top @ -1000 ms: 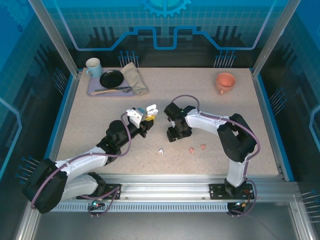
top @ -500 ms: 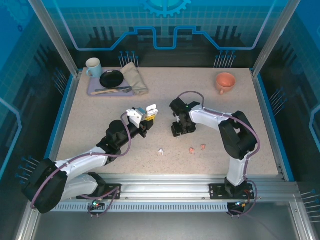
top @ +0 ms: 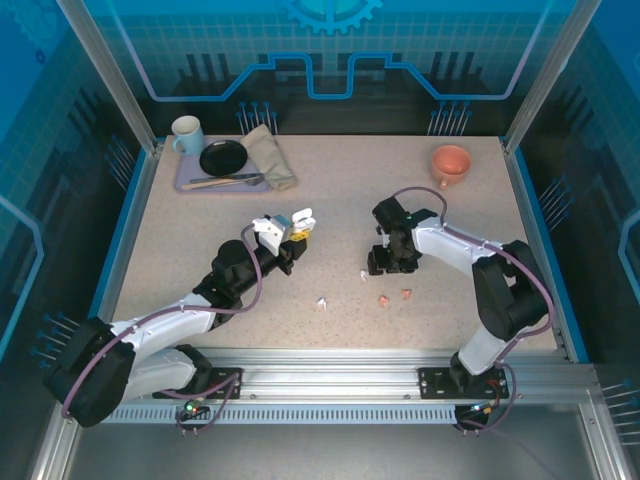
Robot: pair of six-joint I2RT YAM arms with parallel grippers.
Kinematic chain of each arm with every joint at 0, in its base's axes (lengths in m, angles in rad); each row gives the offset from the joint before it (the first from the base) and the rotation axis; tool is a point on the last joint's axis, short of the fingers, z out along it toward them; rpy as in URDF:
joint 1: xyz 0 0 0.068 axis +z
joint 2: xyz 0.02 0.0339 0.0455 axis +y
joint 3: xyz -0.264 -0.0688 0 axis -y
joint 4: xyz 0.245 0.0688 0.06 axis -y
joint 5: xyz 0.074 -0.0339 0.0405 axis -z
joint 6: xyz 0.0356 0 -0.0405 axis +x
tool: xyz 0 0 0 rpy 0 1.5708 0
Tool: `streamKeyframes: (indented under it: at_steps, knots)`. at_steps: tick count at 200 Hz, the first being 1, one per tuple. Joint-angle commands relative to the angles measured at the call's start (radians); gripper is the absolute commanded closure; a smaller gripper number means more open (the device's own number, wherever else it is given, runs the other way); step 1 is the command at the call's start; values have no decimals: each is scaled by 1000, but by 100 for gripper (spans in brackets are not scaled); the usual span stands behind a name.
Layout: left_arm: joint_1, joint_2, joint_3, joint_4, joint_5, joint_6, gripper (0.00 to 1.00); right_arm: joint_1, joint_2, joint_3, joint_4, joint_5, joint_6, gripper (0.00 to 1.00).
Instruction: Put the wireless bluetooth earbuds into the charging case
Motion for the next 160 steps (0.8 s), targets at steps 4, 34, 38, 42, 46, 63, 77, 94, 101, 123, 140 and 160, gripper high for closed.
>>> streamKeyframes:
  at_steps: [4,34,38,42,46,63,77,94,101,123,140,160]
  knots:
    - [8,-2,29,28,15,-15,100,-2,-15,9,23,-115,146,43]
    - [9,-9,20,38,0,-13,100,45,50,65,11,-103,288,37]
    - [8,-9,20,39,-1,-12,100,53,62,78,3,-89,294,37]
    - [9,-9,20,40,-1,-11,100,65,73,93,-7,-74,301,36]
    - [9,-10,20,40,-1,-12,100,73,85,106,-18,-57,307,36]
    - [11,-12,19,41,0,-12,100,104,135,166,-64,6,314,30]
    - [11,-14,19,44,0,-11,100,128,179,213,-109,54,310,30]
    - [14,-12,17,52,1,-13,100,146,226,251,-150,94,309,29]
    - [15,-12,14,57,1,-14,100,150,244,261,-159,98,312,30]
    - [17,-6,10,68,4,-18,100,156,282,274,-164,102,322,33]
    - [20,-5,4,72,4,-18,100,163,297,277,-162,109,328,36]
    - [23,-6,-1,78,4,-20,100,165,308,279,-158,112,330,39]
